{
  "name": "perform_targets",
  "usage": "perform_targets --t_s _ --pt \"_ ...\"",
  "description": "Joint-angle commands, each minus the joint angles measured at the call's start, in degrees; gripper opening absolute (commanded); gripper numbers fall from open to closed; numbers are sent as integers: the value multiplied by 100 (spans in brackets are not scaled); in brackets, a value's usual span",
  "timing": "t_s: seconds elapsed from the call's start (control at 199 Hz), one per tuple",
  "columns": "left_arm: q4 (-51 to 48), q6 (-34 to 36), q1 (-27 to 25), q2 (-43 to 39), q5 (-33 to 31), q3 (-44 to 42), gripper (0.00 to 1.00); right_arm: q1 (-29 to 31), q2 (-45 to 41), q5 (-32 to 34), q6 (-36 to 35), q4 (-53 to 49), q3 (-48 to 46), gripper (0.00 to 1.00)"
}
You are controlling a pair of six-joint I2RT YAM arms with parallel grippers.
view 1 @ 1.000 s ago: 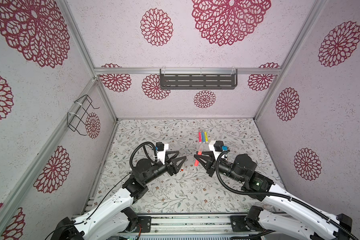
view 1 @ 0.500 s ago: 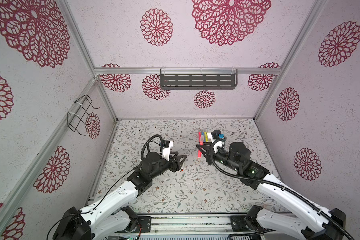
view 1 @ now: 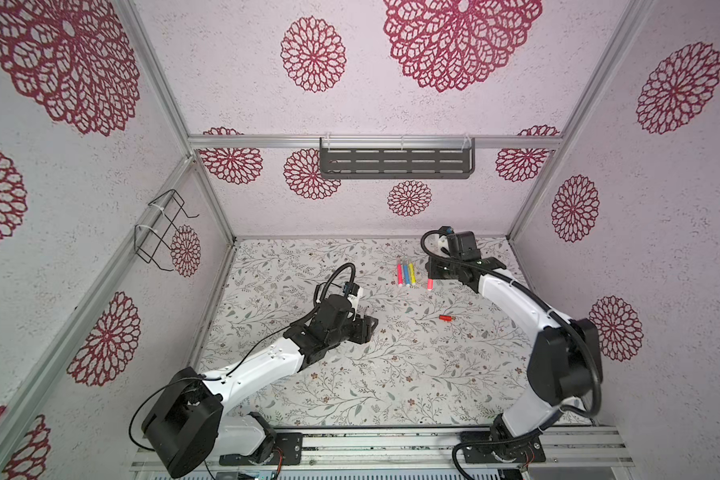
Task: Insert the pens into the pen caps
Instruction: 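Carry the capped highlighter to the other highlighters while the left gripper withdraws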
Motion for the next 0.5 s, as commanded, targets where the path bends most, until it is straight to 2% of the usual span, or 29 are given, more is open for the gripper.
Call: perform_targets --t_s 0.0,0.291,0.497 --pt "-184 -12 -62 79 -177 143 62 -287 745 55 -26 -643 867 0" --pt "-236 -48 -72 -47 -332 1 62 -511 2939 -242 -263 -1778 3318 0" --pt "-220 34 -75 -66 -420 -11 62 -494 3594 -536 -162 -1906 4009 0"
